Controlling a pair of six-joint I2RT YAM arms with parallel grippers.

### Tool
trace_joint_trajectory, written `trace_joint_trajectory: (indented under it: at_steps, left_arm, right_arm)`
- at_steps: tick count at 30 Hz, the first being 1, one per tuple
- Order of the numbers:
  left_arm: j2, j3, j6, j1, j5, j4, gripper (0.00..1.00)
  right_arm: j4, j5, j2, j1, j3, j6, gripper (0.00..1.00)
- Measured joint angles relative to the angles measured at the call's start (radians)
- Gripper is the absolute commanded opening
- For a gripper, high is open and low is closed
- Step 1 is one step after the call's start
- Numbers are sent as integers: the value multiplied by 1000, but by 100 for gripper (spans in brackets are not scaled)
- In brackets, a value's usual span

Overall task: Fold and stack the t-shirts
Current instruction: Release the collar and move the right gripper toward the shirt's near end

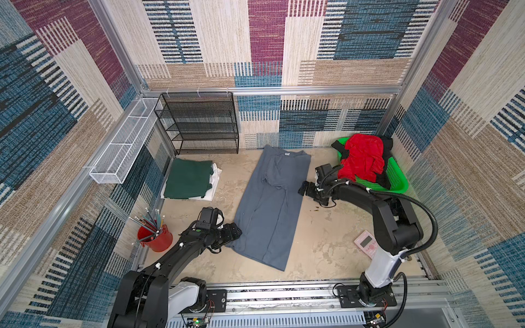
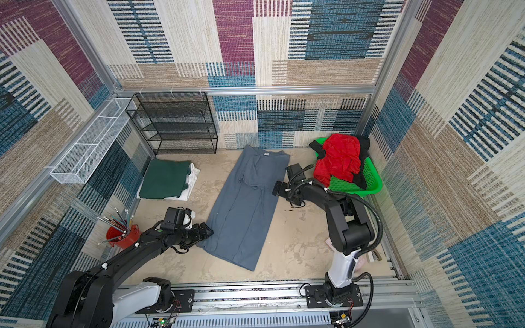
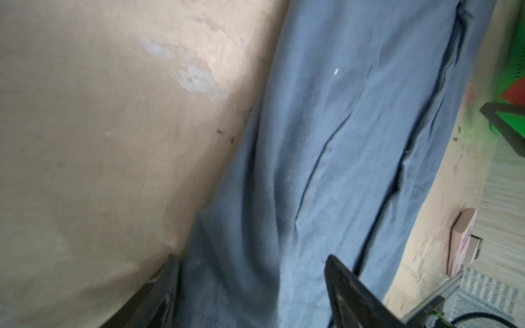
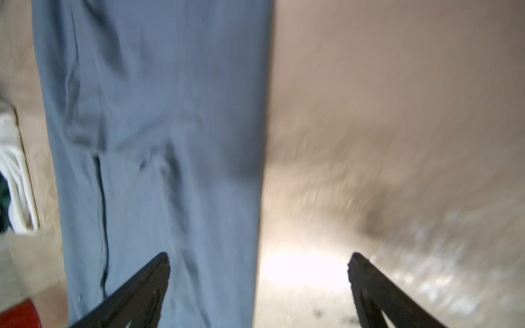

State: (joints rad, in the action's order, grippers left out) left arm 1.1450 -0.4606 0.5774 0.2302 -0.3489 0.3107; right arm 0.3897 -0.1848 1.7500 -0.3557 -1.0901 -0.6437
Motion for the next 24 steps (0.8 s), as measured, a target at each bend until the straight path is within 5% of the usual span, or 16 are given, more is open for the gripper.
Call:
trace_joint_trajectory:
  at_steps: [7,10,24]
  left_arm:
    - [0,0,-1,51,2,29,61]
    - [-8,0,-2,61,2,62,54]
    - [-89,0,-5,68,7,123,53]
  right_arm:
    - [4,-38,-179,-198,245,-149,100]
    - [48,-47,-212,-259,263,-182,93]
    - [137,-81,-246,-521,297,-349,64]
